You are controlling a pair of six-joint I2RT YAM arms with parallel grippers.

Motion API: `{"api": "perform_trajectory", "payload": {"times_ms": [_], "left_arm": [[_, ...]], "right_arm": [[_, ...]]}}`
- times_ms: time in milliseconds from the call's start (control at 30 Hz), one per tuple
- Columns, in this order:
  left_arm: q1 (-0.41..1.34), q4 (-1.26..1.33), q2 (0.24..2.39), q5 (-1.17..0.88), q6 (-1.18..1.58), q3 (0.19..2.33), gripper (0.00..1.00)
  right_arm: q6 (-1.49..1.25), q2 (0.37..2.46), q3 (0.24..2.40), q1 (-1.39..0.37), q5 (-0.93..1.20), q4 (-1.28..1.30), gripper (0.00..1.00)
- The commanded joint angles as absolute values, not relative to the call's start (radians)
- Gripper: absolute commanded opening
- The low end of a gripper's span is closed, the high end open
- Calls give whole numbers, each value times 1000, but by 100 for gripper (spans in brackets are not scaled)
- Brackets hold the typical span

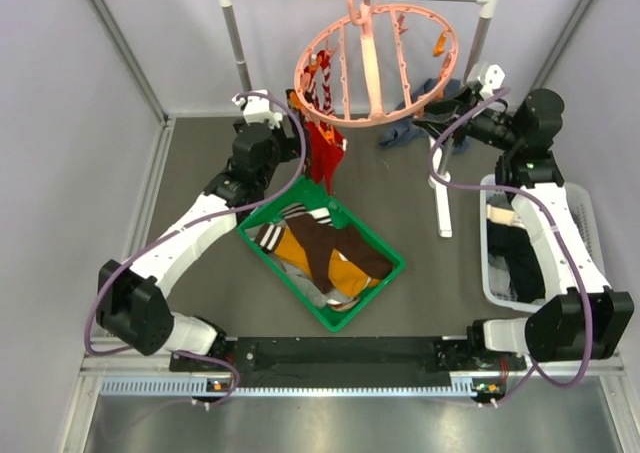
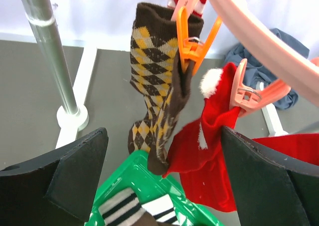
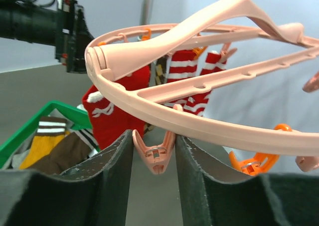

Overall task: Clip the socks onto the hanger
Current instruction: Open the clamp at the hanger.

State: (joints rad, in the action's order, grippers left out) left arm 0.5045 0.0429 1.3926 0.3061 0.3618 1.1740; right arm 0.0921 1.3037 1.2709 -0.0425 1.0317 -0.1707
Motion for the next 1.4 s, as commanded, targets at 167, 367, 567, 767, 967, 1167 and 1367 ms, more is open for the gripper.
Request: {"api": "perform_trajectory", "payload": {"times_ms": [167,367,567,767,967,1167,1367], "left_arm": [[448,126,1427,288,322,1244,98],[408,164,1491,236,292,1292,98],[388,210,1552,167,245,1350,98],[388,193,1448,143,212,1293,98],[388,74,1272,213,218,1195,99],[388,-52,1122,317,227,1131,99],[388,-244,1051,364,283,1143,99]], "right_arm": [[14,1252,1236,-110,1031,-239,25],[-29,1224,1219,-205,910,-183,11],[-135,1221,1201,-345,692,-161,0],[-244,1233,1204,-457,488,-133,0],[-347,1229,1180,-520,393,-150,0],[-347,1219,1155,-557,362,-153,0],[-368,1197,1128,-561,330,-166,0]]}}
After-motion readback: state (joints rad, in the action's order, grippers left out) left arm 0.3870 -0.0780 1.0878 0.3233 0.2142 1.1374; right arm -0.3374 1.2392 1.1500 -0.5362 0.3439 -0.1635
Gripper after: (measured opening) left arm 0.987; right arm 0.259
